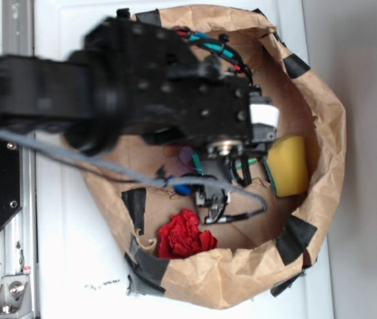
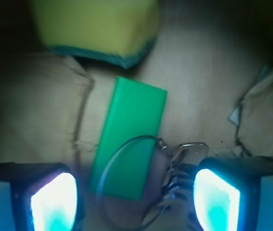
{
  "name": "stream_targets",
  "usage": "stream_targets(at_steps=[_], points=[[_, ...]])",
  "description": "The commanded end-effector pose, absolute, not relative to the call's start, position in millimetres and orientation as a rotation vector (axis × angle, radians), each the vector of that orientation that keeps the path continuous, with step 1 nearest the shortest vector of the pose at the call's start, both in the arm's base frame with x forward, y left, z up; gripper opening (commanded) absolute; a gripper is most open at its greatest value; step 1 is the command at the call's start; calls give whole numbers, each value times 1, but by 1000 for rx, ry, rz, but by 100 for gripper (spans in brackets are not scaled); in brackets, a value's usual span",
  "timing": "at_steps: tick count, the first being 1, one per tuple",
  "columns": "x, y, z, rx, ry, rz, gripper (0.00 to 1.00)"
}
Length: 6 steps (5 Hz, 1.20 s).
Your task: Grab the silver keys.
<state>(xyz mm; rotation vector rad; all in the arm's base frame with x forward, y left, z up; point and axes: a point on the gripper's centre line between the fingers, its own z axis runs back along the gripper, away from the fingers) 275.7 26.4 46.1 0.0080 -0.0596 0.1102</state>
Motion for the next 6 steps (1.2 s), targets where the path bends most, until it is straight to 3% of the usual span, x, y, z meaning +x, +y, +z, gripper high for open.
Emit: stream_targets(at_steps=[1,5,6], points=[[297,38,38,85,-95,169,100],[293,39,39,119,-121,150,100],[293,42,42,97,-129,155,0]])
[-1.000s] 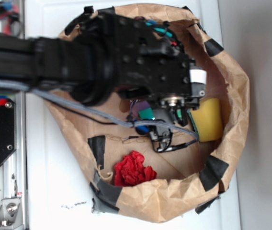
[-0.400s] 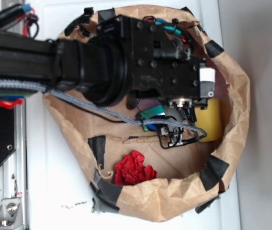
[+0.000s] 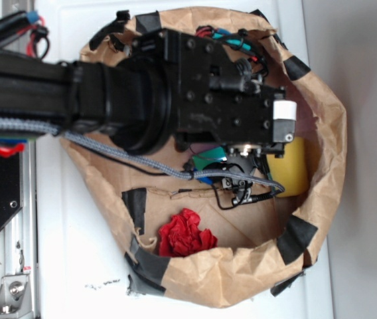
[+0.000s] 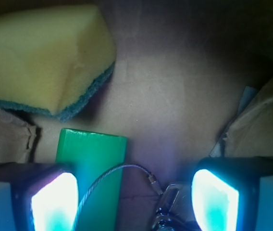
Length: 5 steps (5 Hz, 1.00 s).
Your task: Grab the silver keys.
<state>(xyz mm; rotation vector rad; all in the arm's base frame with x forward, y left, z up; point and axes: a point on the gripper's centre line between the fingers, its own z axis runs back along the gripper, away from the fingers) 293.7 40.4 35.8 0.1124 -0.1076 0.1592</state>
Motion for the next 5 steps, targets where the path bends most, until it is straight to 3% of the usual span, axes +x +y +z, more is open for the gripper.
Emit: stream_targets(at_steps=[1,5], points=[[292,43,48,95,-162,126,0],[287,46,58,103,-204,90,0]])
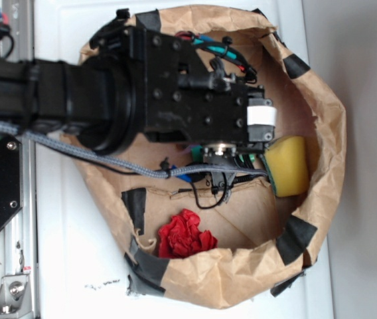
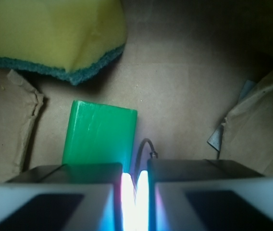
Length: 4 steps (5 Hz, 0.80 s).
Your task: Grab the silver keys.
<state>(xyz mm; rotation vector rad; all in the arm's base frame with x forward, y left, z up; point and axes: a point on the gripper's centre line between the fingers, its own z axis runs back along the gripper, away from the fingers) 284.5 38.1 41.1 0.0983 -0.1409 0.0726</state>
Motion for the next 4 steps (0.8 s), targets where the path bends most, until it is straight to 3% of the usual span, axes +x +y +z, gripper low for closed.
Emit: stream_targets(at_steps=[1,2,3,4], points=[[286,46,58,119,-211,99,0],[271,36,95,13,-206,102,0],[233,29,145,-234,-150,48,0],[226,35,197,-342,-57,33,0]])
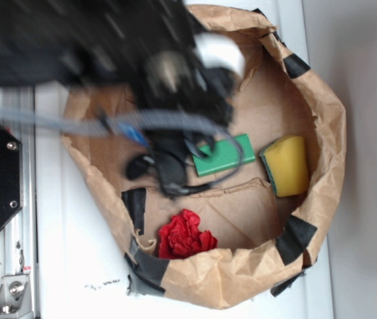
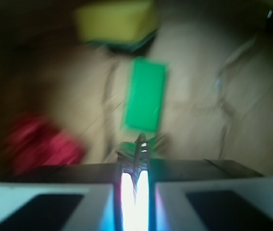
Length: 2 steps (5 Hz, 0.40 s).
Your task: Grab the silver keys.
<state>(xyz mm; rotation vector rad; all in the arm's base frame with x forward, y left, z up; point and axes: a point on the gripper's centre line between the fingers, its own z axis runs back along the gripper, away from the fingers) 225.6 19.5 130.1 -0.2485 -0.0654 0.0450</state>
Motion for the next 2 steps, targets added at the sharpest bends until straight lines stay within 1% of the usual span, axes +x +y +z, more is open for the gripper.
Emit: stream_targets(at_steps=[1,2], points=[[223,28,213,-287,-83,9,0],[226,22,211,-249,-68,1,0]])
